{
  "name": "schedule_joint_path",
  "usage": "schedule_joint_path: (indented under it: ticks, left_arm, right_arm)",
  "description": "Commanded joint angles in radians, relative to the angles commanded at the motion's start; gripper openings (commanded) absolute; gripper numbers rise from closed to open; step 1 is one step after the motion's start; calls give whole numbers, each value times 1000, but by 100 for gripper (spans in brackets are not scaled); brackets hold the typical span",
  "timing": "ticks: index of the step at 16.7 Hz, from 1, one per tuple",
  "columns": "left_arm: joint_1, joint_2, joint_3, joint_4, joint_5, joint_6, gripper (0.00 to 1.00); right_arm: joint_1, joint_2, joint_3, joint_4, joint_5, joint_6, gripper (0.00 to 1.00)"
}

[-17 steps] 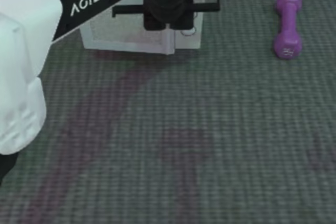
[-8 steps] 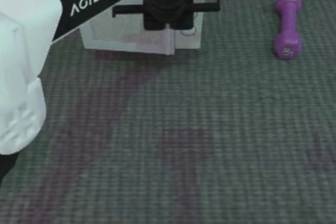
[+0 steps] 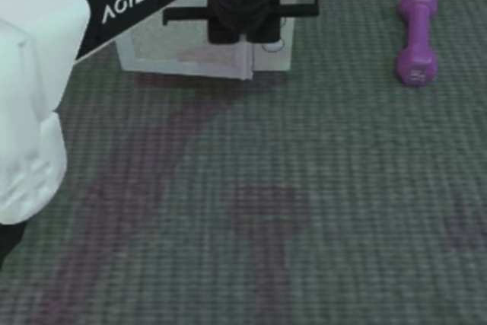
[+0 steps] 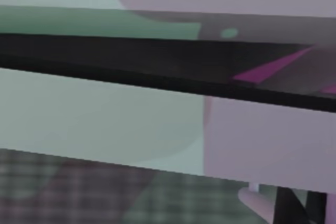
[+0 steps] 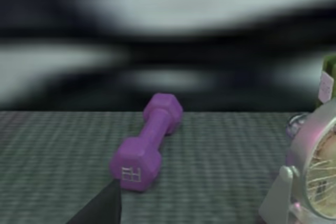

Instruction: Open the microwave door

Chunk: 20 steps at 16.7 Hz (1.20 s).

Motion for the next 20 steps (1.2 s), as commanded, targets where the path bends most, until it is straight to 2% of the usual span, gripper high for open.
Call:
schedule_joint_path:
  ticks: [5, 11, 20]
  left_arm:
    - [-4, -6, -19, 12, 6, 7, 0]
    - [6, -102, -171, 92, 42, 91, 0]
    - [6, -107, -177, 96, 44, 95, 0]
  right_arm:
    - [0, 0, 0, 0, 0, 0, 100]
    - [0, 0, 0, 0, 0, 0, 100]
    - [0, 0, 0, 0, 0, 0, 100]
